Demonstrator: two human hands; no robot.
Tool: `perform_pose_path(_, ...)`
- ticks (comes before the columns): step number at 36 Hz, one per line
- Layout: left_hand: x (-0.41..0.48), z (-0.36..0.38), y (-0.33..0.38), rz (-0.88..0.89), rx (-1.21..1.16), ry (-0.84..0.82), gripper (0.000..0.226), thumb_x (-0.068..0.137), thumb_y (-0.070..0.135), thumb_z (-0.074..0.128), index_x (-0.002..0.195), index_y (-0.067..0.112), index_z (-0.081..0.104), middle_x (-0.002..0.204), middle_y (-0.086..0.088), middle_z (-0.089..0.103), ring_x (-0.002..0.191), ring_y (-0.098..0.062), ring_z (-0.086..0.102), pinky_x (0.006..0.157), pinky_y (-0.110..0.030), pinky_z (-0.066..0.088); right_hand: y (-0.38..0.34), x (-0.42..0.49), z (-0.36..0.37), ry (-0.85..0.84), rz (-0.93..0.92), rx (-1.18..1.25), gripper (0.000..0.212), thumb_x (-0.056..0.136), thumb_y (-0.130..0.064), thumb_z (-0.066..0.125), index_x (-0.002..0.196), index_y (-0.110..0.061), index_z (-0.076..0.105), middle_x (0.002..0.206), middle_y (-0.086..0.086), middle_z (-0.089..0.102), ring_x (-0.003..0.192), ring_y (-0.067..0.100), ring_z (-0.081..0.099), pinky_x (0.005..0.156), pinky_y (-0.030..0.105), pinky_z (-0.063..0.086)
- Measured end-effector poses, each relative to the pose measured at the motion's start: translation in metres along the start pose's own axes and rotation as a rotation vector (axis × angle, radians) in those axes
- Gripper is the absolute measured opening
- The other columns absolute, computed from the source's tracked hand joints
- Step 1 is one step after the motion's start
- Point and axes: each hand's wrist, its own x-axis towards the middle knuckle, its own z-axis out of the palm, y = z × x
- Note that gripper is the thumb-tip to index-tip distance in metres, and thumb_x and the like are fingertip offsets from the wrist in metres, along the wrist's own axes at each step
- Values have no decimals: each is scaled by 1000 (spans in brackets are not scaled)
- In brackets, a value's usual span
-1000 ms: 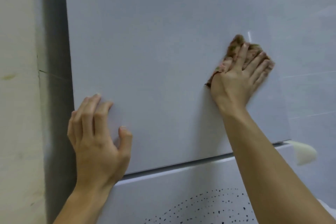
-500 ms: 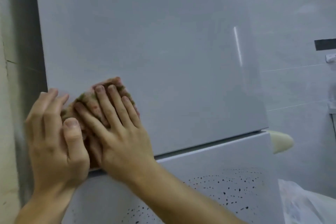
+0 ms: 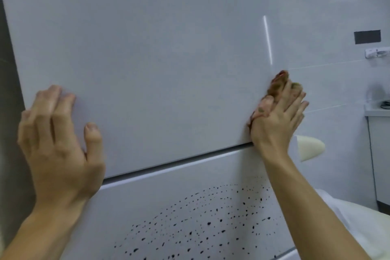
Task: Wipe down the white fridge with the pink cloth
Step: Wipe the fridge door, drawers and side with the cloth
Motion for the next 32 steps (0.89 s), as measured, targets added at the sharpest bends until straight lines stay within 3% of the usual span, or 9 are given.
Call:
perform_pose_path(3,0,-5,6,28,20,32,52,105,26,37,150,1,44,164,-18,36,156,-36,29,122,-67,25,-21,13,10,34,82,-16,63,112,-34,27,168,-26,-1,175,16,-12,161,35,-16,130,48,-11)
perform_pose_path(8,0,-12,13,35,60,28,52,98,11,44,148,-3,46,160,-23,41,153,-38,31,130,-50,17,-56,19,22,44,-67,-43,70,104,-41,17,169,-19,7,174,21,-5,161,39,-11,129,51,-11)
perform_pose_path(13,-2,-20,3,34,159,48,52,96,20,49,143,-1,53,159,-22,42,151,-39,33,128,-53,22,-106,-6,42,43,-366,-39,67,106,-41,21,167,-15,19,173,26,5,161,44,-2,131,54,-6)
perform_pose_path(19,0,-35,-15,19,136,-39,61,97,31,44,150,1,45,164,-17,36,155,-35,30,129,-27,13,-172,-70,71,15,-716,18,64,103,-35,38,163,-14,35,171,25,18,160,44,10,130,58,10)
perform_pose_path(21,-1,-39,-19,15,128,-53,61,98,30,43,151,1,43,164,-16,36,154,-33,31,128,-28,15,-186,-97,76,-50,-824,63,65,101,-35,42,163,-16,36,171,23,18,161,41,10,130,57,12)
perform_pose_path(25,-6,-46,-29,13,152,-31,56,98,22,41,148,0,47,163,-15,39,154,-33,33,125,-44,23,-190,-150,85,-177,-1033,135,59,107,-31,44,163,-15,34,173,17,17,163,34,6,131,53,13)
perform_pose_path(32,-26,-59,-36,-7,178,-22,45,89,9,39,131,-1,52,152,-20,51,144,-39,44,127,-53,21,-166,-197,83,-316,-1189,128,60,110,-25,41,165,-11,25,174,12,14,163,27,5,132,47,15)
